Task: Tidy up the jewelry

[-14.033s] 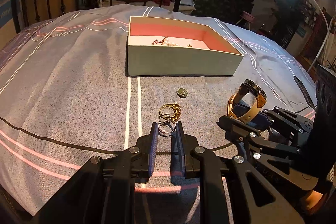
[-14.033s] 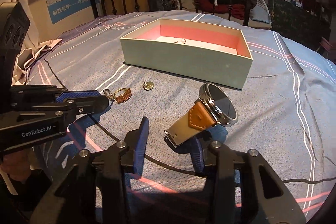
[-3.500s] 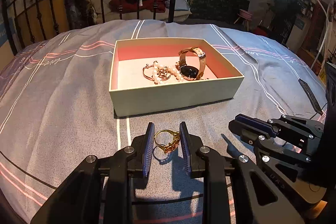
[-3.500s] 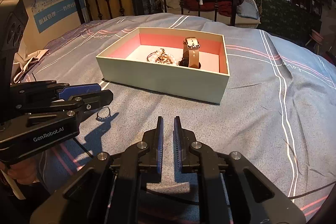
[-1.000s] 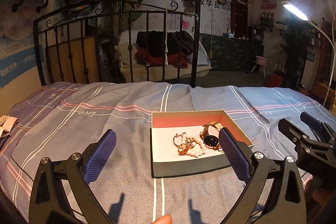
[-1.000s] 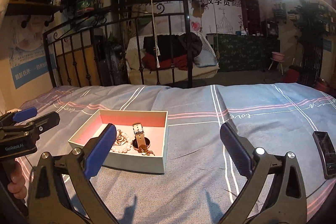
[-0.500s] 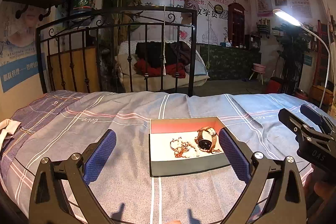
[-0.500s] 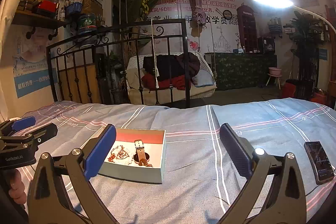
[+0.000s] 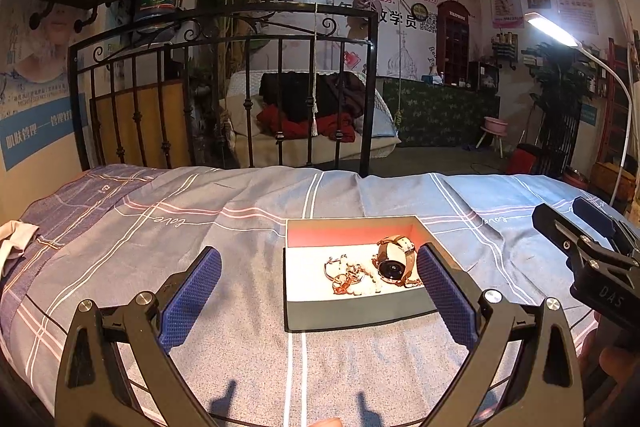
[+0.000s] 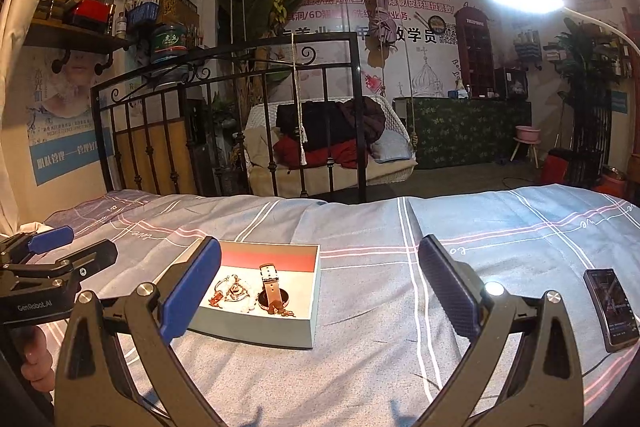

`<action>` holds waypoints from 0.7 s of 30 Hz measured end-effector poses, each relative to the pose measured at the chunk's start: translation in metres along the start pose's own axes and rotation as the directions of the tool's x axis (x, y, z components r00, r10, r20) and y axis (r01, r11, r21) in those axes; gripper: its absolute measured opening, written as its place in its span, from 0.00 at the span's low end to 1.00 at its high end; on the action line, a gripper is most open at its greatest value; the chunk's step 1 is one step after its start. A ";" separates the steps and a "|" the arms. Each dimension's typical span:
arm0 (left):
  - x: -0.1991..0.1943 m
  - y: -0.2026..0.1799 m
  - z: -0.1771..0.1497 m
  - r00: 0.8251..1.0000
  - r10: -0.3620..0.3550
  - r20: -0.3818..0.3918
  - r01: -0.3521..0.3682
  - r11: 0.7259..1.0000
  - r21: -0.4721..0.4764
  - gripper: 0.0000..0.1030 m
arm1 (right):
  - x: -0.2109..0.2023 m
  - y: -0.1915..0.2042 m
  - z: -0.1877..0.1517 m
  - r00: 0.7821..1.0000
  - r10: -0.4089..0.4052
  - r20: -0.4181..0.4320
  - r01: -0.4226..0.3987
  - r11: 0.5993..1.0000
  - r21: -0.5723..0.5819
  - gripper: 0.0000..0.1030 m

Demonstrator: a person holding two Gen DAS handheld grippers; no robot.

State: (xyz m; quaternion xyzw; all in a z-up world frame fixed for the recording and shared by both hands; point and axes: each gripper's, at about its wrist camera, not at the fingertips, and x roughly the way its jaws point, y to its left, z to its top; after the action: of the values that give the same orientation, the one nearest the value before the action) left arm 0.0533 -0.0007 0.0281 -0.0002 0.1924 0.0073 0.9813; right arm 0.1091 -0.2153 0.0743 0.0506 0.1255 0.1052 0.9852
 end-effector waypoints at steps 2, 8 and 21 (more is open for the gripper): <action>0.000 0.000 0.000 1.000 -0.002 -0.001 0.002 1.000 -0.001 0.93 | 0.000 -0.001 0.000 1.000 -0.001 -0.001 0.001 1.000 0.000 0.94; 0.002 0.001 -0.001 1.000 0.000 -0.009 0.000 1.000 0.000 0.93 | 0.003 -0.001 -0.001 1.000 0.006 -0.016 -0.006 1.000 0.004 0.94; 0.003 0.002 -0.004 1.000 0.011 -0.020 -0.011 1.000 -0.003 0.93 | 0.007 0.002 -0.005 0.999 0.017 -0.031 -0.017 1.000 -0.006 0.95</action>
State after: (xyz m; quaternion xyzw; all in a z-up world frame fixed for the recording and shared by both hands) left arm 0.0541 0.0011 0.0233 -0.0008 0.2022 0.0132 0.9793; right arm 0.1135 -0.2115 0.0682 0.0470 0.1400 0.1145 0.9824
